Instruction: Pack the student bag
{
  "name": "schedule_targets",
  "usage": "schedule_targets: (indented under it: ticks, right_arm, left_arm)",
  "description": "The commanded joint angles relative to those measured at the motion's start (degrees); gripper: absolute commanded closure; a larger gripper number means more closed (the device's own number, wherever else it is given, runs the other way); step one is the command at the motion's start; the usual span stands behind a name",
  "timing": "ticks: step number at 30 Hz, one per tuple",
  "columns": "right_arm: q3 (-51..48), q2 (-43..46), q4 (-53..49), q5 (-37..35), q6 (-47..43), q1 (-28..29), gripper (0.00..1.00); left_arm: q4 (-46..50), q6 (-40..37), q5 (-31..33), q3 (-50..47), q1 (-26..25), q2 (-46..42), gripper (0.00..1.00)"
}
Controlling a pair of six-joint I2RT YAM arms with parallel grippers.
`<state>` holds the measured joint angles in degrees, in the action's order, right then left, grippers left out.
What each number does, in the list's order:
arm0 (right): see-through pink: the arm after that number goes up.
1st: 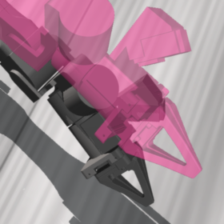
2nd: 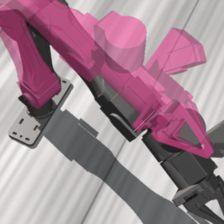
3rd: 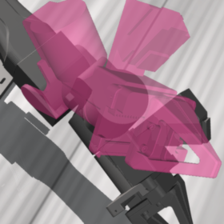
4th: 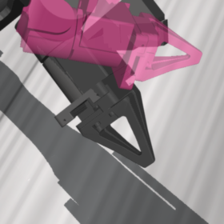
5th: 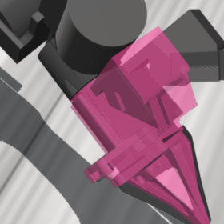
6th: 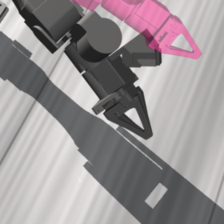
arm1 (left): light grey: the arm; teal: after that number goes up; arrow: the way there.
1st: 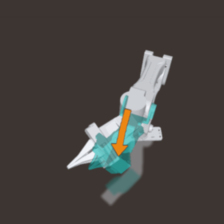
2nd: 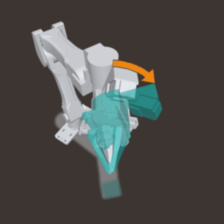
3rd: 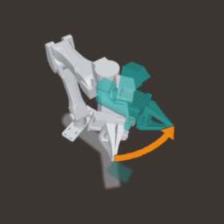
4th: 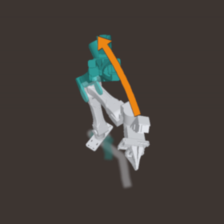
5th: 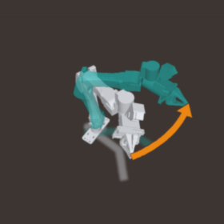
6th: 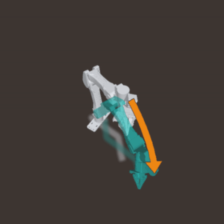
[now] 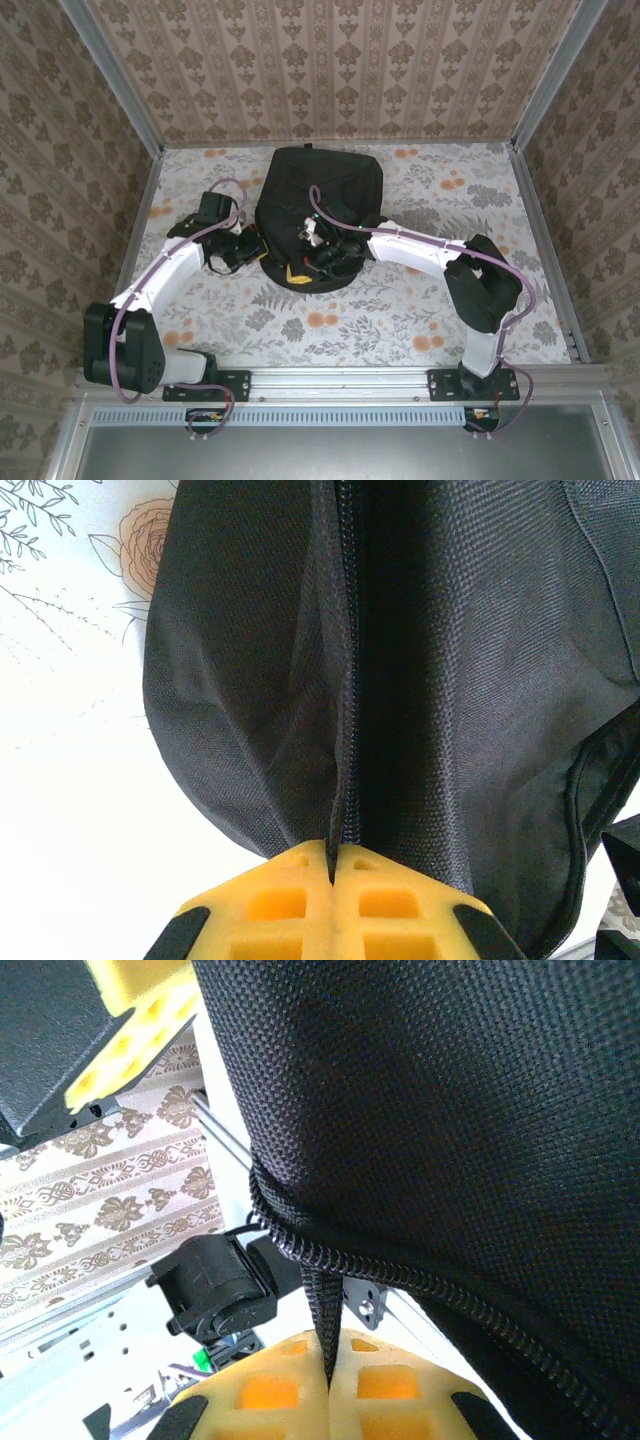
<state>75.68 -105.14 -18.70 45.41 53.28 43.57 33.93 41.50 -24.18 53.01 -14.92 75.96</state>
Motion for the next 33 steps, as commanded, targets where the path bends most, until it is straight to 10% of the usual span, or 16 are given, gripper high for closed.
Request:
schedule_targets:
  ticks: [1,33]
  right_arm:
    - [-0.6,4.0,-5.8,3.1,-2.1,-0.1,1.00]
    - [2.9,4.5,-11.1,2.8,-2.3,-2.5,1.00]
  left_arm:
    - [-1.1,-1.7,4.5,1.4,1.7,-1.5,1.00]
    - [1.9,0.4,-0.2,3.4,3.6,-6.4,1.00]
